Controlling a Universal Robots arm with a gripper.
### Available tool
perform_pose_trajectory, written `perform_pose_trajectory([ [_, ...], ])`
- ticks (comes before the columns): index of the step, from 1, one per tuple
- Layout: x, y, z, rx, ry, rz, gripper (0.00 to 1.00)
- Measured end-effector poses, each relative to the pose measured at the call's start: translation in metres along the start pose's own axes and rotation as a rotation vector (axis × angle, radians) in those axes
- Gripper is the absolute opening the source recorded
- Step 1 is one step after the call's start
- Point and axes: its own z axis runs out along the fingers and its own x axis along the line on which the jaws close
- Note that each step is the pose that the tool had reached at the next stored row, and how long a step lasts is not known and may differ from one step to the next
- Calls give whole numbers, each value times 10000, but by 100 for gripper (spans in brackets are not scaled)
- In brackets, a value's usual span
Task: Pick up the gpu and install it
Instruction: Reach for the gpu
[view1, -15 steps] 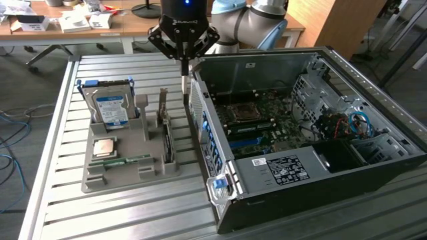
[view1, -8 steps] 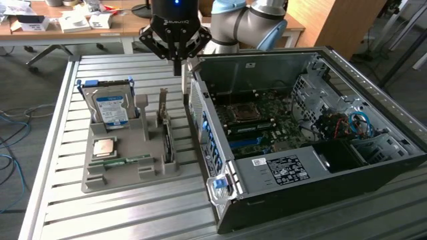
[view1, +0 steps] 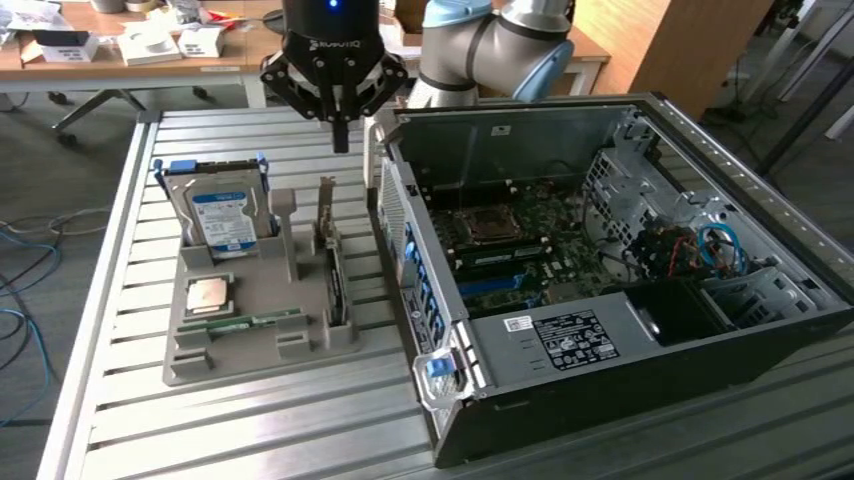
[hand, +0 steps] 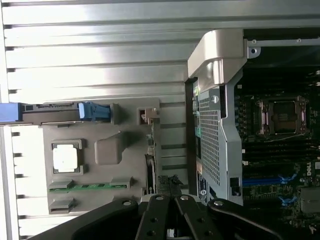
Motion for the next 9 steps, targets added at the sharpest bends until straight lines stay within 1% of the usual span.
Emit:
perform_pose_trajectory([
  [9,166,2,8,-1,0,-1,11],
])
